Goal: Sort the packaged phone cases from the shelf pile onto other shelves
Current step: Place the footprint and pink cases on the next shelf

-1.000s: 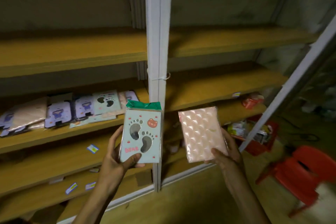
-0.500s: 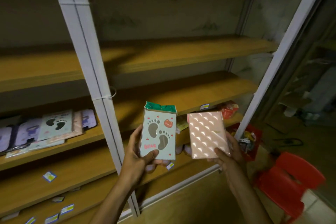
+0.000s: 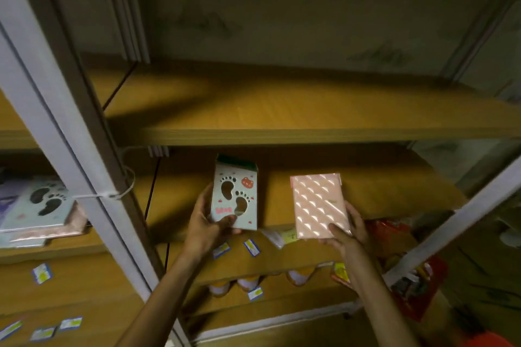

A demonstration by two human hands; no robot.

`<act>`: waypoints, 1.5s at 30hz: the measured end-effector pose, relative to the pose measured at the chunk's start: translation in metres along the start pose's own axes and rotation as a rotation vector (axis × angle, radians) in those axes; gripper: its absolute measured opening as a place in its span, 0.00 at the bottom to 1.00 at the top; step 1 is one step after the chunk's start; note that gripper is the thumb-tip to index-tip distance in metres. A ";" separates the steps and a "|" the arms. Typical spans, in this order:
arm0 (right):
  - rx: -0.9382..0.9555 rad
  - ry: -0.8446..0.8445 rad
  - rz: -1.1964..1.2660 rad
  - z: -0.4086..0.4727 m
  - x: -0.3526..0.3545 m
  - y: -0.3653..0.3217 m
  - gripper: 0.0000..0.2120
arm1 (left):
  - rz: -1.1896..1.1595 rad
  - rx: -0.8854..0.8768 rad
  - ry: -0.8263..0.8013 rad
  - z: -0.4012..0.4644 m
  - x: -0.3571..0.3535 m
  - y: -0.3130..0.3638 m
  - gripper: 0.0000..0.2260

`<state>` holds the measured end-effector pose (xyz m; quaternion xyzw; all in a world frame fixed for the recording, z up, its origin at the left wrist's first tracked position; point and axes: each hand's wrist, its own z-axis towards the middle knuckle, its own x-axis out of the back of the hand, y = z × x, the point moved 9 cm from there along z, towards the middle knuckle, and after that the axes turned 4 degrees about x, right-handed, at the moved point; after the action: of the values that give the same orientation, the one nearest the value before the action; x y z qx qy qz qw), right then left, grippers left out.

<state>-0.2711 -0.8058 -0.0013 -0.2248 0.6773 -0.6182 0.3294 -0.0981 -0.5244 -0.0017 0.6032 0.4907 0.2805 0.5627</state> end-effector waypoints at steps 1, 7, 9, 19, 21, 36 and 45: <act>-0.001 -0.019 0.000 0.013 -0.003 0.002 0.29 | 0.016 0.018 0.036 0.007 0.001 0.000 0.38; -0.069 -0.127 0.030 0.065 -0.028 0.007 0.28 | 0.089 0.083 0.209 0.041 0.014 -0.012 0.37; -0.089 -0.167 0.042 0.076 -0.031 0.008 0.28 | 0.176 0.090 0.281 0.046 0.022 -0.013 0.37; -0.125 -0.246 0.033 0.113 -0.009 0.016 0.29 | 0.993 0.007 0.470 0.043 0.014 0.012 0.35; -0.123 -0.243 0.019 0.121 -0.001 0.015 0.28 | 1.140 -0.046 0.484 0.041 0.003 0.015 0.36; -0.040 -0.297 -0.412 0.158 0.025 0.026 0.28 | 1.430 -0.172 0.339 0.036 -0.106 0.003 0.38; 0.295 -0.326 -0.899 0.144 0.037 -0.009 0.27 | 1.273 -0.214 0.408 -0.015 -0.090 -0.001 0.34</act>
<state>-0.1935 -0.9327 -0.0015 -0.5391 0.3587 -0.7450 0.1603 -0.1440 -0.6001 0.0199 0.6505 0.1057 0.7127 0.2404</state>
